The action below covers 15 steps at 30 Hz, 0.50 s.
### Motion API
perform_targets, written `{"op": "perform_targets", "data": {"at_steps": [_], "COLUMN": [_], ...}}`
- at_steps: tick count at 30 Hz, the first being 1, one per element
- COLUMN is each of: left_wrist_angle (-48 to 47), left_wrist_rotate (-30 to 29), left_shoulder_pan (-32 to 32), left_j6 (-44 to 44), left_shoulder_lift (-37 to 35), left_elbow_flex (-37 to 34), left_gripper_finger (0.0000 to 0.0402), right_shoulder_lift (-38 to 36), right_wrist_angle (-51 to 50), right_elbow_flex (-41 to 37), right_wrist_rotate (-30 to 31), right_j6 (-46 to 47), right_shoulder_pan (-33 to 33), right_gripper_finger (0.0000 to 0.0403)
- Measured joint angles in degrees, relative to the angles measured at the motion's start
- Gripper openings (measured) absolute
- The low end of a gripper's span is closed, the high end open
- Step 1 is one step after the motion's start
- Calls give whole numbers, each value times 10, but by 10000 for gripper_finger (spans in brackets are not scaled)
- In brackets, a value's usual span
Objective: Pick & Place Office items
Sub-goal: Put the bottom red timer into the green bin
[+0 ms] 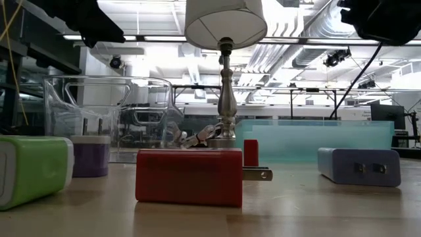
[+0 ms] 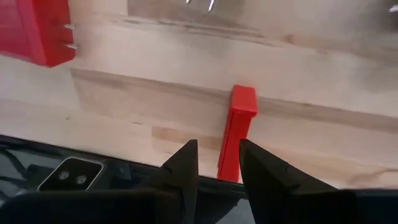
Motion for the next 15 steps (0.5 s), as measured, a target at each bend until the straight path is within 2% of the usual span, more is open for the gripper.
{"op": "perform_targets", "data": {"at_steps": [15], "left_wrist_angle": [0], "left_wrist_rotate": [0], "left_shoulder_pan": [0], "left_j6": [0], "left_shoulder_lift": [0], "left_elbow_flex": [0], "left_gripper_finger": [110], "right_shoulder_lift": [2], "right_wrist_angle": [-27], "right_elbow_flex": [0], "right_wrist_rotate": [-20], "right_j6": [2], "right_shoulder_pan": [-2], "right_gripper_finger": [103]}}
